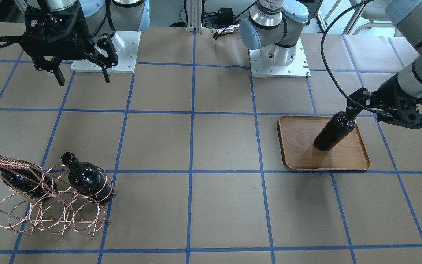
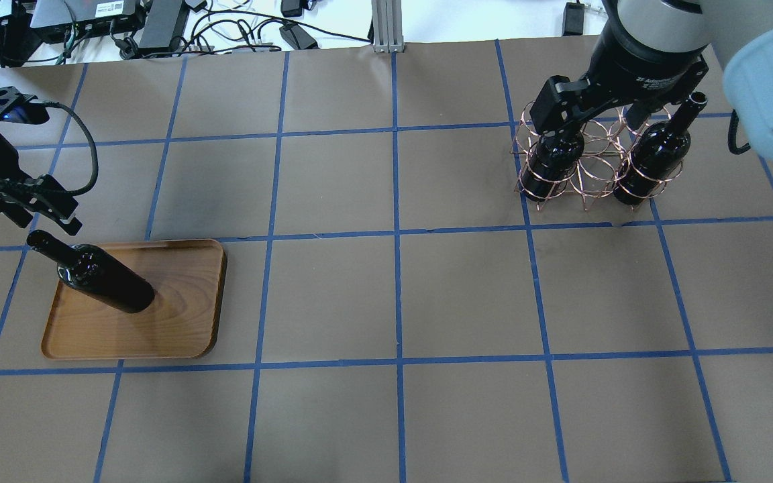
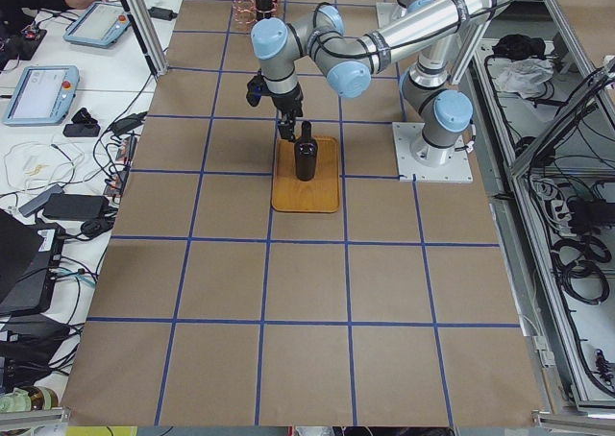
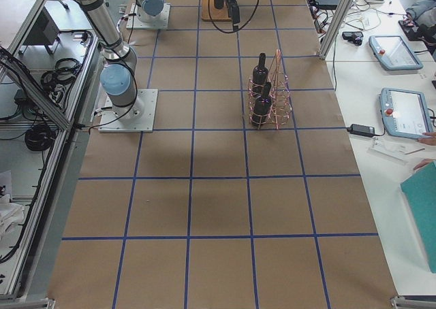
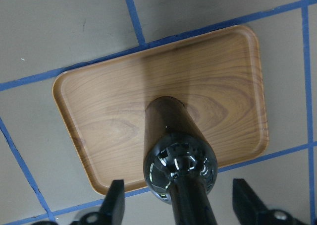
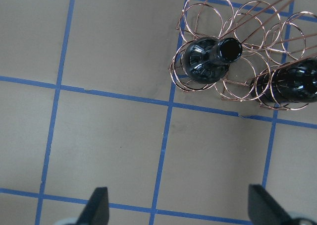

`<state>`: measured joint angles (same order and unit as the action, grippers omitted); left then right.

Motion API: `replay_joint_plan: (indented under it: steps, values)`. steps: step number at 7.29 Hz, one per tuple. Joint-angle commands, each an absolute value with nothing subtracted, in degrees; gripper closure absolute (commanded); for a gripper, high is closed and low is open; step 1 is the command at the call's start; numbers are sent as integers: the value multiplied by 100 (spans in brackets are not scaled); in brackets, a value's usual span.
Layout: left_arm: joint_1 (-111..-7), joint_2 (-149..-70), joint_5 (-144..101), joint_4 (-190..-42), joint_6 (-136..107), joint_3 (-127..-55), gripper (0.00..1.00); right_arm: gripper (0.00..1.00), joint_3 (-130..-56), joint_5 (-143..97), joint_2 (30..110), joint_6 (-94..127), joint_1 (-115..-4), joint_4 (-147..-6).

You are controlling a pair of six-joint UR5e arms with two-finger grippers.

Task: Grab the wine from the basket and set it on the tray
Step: 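Open the left gripper and lift it away from the tray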

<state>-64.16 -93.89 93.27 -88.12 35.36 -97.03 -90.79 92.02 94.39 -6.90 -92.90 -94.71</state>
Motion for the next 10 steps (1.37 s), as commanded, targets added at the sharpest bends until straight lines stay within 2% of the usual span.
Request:
replay_joint_plan:
  steps: [1, 6, 10]
  values:
    - [-6713, -9133, 9256, -8851, 2449, -9528, 0, 0, -9079, 9202, 9439, -694, -9290, -9475]
    - [-8330, -8737, 8992, -8842, 1283, -9290, 0, 0, -9079, 9202, 9439, -686, -9290, -9475]
    - [-8569, -8499, 8789, -8947, 1301, -9369, 0, 0, -9079, 9202, 9439, -694, -9290, -9483]
